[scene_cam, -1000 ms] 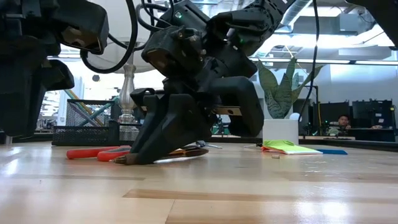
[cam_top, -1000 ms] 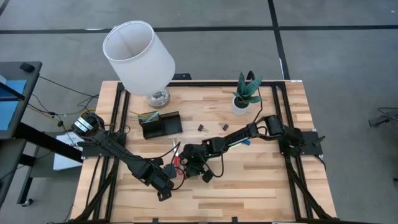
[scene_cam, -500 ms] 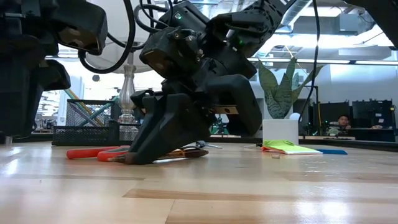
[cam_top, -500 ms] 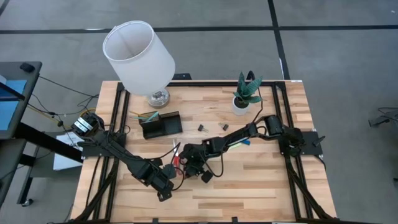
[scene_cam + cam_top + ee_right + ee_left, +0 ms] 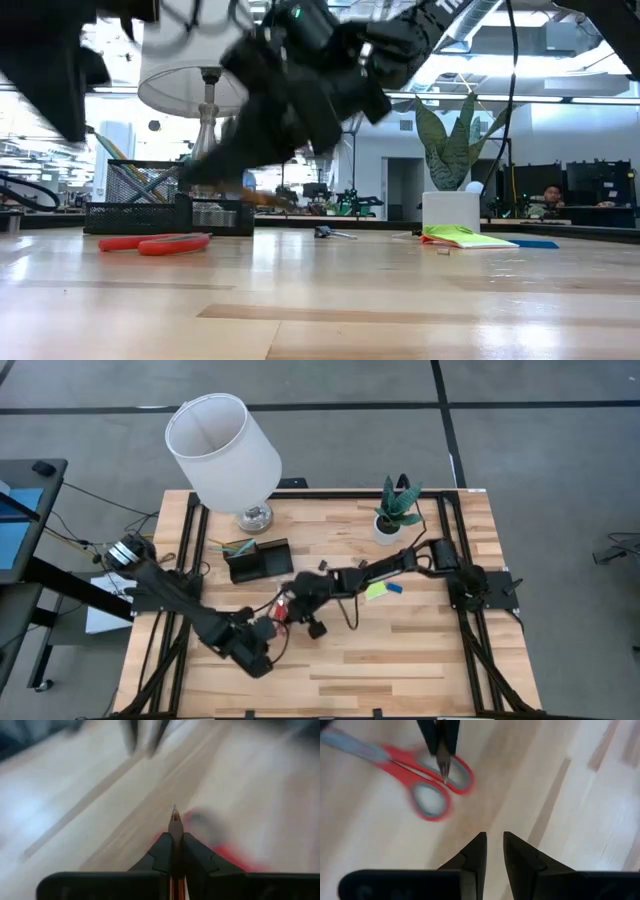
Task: Pick and place office supplies into organizer
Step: Put the brown pen into the black desk organizer
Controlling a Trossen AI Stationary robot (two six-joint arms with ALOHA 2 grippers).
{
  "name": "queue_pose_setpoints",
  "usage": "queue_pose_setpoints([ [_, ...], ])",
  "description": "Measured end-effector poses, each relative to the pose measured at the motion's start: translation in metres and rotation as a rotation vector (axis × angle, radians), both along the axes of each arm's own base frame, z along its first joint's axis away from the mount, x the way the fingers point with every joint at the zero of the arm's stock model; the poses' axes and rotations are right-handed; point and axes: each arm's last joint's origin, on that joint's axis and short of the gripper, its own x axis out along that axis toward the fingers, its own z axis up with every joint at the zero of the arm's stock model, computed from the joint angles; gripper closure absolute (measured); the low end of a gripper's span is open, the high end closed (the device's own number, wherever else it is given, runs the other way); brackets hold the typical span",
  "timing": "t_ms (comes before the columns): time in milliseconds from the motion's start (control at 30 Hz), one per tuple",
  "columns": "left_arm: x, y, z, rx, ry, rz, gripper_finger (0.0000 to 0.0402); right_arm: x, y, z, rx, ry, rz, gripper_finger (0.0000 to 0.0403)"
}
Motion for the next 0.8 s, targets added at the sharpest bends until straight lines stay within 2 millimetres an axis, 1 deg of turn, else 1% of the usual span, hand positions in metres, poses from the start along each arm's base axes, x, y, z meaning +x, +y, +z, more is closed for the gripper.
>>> queue_pose_setpoints([
  [67,-0.011,0.002,0.019,0.069,-0.036,0.026,0.0347,0.001,-0.006,0.015,0.023,-0.04,-0.043,0.0384],
  [133,-0.024,0.005,0.037,0.136,-0.069,0.063,0.0347,0.002,-0.011,0.026,0.05,-0.067,-0.088,0.0384],
  [200,-0.037,0.008,0.053,0.191,-0.125,0.091,0.0347,0.002,-0.016,0.042,0.076,-0.118,-0.103,0.0384],
  [267,-0.05,0.012,0.066,0.244,-0.188,0.107,0.0347,0.004,-0.021,0.064,0.093,-0.245,-0.107,0.0379],
  [333,-0.062,0.015,0.076,0.292,-0.255,0.117,0.0347,0.006,-0.026,0.088,0.111,-0.409,-0.109,0.0375],
  [400,-0.072,0.02,0.085,0.335,-0.326,0.125,0.0347,0.007,-0.031,0.105,0.13,-0.58,-0.101,0.0376],
  [500,-0.084,0.024,0.097,0.376,-0.429,0.127,0.0347,0.004,-0.042,0.127,0.158,-0.823,-0.033,0.0382],
  [567,-0.09,0.025,0.102,0.389,-0.483,0.121,0.0347,0.003,-0.053,0.132,0.194,-0.936,-0.016,0.0383],
  [600,-0.092,0.025,0.105,0.399,-0.505,0.111,0.0347,0.003,-0.059,0.13,0.211,-0.961,-0.012,0.0382],
  [700,-0.097,0.026,0.11,0.447,-0.557,0.081,0.0347,0.01,-0.076,0.111,0.23,-1.012,-0.035,0.0375],
  [800,-0.099,0.027,0.112,0.505,-0.587,0.058,0.0347,0.023,-0.089,0.101,0.244,-1.098,-0.054,0.0375],
])
